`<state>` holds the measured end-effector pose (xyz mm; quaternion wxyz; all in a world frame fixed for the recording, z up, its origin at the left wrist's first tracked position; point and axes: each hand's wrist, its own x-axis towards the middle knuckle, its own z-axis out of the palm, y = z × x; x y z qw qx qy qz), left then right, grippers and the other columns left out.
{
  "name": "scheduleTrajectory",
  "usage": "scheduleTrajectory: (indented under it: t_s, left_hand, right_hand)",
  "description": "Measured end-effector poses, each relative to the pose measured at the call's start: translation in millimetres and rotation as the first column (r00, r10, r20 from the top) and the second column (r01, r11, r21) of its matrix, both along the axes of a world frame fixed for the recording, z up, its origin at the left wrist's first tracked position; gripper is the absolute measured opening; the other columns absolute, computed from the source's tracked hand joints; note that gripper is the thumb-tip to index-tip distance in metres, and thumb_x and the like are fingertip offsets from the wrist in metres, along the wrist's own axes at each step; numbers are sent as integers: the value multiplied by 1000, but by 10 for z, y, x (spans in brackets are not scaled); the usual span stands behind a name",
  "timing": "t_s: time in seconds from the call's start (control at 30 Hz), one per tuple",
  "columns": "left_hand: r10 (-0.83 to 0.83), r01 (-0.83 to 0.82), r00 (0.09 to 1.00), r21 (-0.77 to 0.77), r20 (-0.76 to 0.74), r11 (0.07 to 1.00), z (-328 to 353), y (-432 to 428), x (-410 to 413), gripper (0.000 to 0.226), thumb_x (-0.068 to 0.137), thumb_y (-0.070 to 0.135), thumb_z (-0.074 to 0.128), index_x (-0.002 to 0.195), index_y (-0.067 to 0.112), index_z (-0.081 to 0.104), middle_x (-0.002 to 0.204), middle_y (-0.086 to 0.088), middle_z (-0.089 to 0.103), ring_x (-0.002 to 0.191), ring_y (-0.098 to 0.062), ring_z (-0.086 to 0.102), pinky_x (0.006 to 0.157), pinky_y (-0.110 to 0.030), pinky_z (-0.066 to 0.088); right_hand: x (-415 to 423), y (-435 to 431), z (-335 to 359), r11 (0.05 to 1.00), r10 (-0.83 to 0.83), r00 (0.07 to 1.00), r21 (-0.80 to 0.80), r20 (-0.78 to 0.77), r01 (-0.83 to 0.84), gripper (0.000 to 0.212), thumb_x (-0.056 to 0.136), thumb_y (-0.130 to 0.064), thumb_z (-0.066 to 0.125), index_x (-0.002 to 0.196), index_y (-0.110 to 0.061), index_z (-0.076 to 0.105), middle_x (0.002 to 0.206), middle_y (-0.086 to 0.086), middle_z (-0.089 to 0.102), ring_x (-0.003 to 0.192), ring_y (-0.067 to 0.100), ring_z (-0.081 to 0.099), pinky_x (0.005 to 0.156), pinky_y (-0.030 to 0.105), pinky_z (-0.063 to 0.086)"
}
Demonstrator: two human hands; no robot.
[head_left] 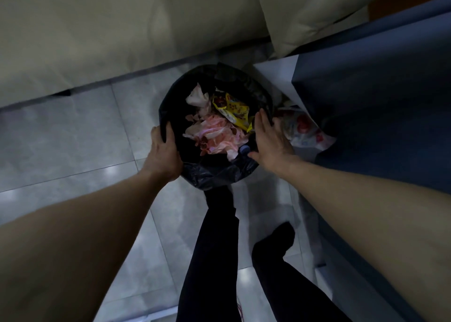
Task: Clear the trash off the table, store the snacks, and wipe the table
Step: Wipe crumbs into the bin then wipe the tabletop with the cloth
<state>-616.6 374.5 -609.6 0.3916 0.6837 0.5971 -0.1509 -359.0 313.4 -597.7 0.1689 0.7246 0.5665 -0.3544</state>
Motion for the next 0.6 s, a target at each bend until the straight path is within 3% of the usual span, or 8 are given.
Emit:
scheduleTrajectory:
  t_s: [0.13, 0.37, 0.6]
  left_hand:
    - [-15, 15, 1000, -84, -2, 996, -46, 94, -15, 100, 90, 17, 63, 156, 17, -13, 158, -17, -1, 139, -46, 28, 113, -43, 34]
    - [-58, 59, 998, 7, -21, 998, -155, 182, -69, 104, 88, 21, 66, 155, 26, -13, 157, -13, 3, 135, -46, 33, 108, -46, 42]
    - [-189, 183, 968, -52, -167, 982, -147, 206, -19, 120, 78, 23, 77, 155, 22, -15, 161, -12, -12, 147, -39, 10, 115, -52, 32]
  right_hand:
    - [-16, -25, -59, 998, -35, 999, -46, -39, 33, 108, 86, -35, 74, 156, -6, -2, 166, 7, -7, 148, 34, 5, 120, 36, 15]
    - [-30, -16, -107, 998, -69, 996, -6, -55, 69, 107, 87, -34, 73, 156, -6, -2, 166, 6, -7, 150, 32, -2, 121, 35, 11]
    - [-35, -26, -85, 991, -67, 992, -118, -111, 54, 107, 88, -26, 73, 157, -9, -8, 165, 1, -17, 150, 39, -10, 121, 43, 16]
